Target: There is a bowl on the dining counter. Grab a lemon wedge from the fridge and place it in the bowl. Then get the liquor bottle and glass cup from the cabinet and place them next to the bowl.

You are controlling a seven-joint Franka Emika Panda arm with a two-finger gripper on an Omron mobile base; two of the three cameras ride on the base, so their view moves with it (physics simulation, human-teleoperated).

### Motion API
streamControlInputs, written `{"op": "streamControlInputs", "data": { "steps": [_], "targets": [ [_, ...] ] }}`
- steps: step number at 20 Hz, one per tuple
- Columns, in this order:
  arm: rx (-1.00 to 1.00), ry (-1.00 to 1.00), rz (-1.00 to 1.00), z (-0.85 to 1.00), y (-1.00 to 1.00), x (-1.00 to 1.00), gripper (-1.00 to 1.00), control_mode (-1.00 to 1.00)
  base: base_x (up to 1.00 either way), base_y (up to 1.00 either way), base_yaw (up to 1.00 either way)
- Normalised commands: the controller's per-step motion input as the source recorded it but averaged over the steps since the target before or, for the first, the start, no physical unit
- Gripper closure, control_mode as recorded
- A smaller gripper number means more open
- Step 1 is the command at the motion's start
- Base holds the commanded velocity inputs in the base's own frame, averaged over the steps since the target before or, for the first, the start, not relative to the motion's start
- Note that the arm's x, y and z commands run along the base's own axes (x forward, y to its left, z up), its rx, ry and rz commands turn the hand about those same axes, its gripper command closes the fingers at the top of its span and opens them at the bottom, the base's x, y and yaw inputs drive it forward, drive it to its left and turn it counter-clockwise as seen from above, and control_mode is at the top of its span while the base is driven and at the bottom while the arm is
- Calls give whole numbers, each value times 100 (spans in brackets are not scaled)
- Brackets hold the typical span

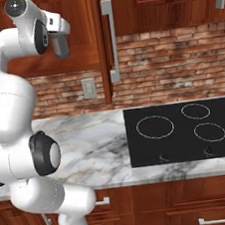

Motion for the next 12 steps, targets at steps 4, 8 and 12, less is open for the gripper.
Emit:
{"op": "streamControlInputs", "data": {
  "steps": [4,8,12],
  "targets": [
    [0,0,0,0,0,53,-100,-100,0,0,0],
    [0,0,0,-2,4,49,-100,-100,0,0,0],
    [0,0,0,0,3,49,-100,-100,0,0,0]
  ]
}}
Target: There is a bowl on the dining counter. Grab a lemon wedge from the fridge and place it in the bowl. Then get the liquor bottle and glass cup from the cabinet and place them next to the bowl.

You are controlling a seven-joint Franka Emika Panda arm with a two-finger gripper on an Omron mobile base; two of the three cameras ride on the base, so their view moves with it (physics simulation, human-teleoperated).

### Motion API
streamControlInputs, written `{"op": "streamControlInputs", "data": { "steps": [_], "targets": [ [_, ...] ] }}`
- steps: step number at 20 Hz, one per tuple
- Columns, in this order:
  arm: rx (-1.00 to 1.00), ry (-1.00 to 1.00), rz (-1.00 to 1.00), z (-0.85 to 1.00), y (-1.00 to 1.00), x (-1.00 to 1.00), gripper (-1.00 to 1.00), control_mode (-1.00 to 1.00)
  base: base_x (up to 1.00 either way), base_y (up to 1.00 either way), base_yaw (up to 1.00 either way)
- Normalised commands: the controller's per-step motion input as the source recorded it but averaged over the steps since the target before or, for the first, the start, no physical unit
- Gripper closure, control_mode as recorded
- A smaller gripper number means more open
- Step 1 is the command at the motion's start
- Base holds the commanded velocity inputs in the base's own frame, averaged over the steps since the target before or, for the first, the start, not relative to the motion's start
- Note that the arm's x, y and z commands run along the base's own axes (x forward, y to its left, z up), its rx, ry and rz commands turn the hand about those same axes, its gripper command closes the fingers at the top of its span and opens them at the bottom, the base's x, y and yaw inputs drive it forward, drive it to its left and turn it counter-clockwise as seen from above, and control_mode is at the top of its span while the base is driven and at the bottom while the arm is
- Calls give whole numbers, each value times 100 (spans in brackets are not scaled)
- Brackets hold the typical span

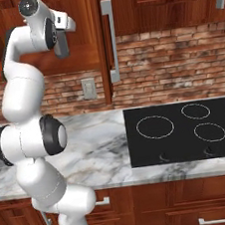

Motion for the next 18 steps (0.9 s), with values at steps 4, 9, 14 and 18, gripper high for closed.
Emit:
{"op": "streamControlInputs", "data": {
  "steps": [4,9,14,18],
  "targets": [
    [0,0,0,0,0,54,-100,-100,0,0,0],
    [0,0,0,0,6,47,-100,-100,0,0,0],
    [0,0,0,0,18,31,-100,-100,0,0,0],
    [0,0,0,0,23,23,-100,-100,0,0,0]
  ]
}}
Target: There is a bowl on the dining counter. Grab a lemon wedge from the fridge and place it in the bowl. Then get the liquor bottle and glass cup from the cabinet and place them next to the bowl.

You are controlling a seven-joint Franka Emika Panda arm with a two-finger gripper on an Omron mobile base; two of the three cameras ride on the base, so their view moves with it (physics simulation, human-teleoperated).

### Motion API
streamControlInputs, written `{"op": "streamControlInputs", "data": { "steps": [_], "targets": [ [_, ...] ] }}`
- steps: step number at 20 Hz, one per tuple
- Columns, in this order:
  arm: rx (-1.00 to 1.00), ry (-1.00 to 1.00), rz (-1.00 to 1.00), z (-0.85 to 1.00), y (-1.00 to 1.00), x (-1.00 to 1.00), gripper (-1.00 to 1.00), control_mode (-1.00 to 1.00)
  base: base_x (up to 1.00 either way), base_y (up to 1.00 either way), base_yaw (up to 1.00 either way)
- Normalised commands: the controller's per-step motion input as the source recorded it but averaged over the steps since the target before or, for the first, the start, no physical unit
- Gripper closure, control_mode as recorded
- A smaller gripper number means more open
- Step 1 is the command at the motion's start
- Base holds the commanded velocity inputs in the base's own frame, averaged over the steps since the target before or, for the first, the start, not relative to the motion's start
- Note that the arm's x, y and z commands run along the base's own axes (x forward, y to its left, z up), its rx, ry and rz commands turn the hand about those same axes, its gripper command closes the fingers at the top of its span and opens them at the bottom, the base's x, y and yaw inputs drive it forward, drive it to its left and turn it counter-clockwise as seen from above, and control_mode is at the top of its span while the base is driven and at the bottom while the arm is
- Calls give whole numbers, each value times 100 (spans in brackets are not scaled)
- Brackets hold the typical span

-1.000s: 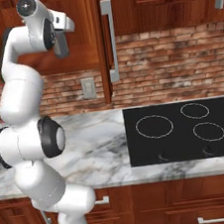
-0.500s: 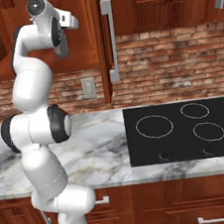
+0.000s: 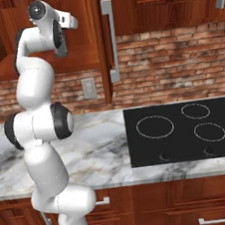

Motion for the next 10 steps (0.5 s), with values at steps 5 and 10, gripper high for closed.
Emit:
{"op": "streamControlInputs", "data": {
  "steps": [5,10],
  "targets": [
    [0,0,0,0,15,35,-100,-100,0,0,0],
    [0,0,0,0,13,37,-100,-100,0,0,0]
  ]
}}
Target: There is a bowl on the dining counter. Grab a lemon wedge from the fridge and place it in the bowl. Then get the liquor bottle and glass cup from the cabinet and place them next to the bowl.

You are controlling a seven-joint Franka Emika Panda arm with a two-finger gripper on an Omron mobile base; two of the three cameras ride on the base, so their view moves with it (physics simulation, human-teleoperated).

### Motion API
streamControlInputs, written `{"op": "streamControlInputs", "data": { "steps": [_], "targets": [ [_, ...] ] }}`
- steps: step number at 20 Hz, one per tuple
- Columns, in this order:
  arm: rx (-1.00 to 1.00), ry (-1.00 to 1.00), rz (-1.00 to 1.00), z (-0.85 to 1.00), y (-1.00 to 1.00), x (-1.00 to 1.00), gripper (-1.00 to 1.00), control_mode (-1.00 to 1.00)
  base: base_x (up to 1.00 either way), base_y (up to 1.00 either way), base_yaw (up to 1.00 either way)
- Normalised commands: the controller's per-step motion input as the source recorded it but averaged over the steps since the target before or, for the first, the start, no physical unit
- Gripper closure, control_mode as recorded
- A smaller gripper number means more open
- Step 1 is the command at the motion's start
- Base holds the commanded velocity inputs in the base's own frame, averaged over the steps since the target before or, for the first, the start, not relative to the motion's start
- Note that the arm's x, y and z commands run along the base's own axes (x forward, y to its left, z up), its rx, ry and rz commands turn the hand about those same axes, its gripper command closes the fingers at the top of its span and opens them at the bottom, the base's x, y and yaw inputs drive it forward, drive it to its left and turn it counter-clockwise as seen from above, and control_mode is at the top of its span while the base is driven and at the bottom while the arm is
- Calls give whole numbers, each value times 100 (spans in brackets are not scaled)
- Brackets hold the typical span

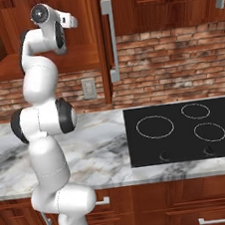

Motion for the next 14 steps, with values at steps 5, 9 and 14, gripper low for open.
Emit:
{"op": "streamControlInputs", "data": {
  "steps": [5,9,14],
  "targets": [
    [0,0,0,0,22,37,100,-100,0,0,0],
    [0,0,0,1,23,19,100,-100,0,0,0],
    [0,0,0,28,-3,-25,100,-100,0,0,0]
  ]
}}
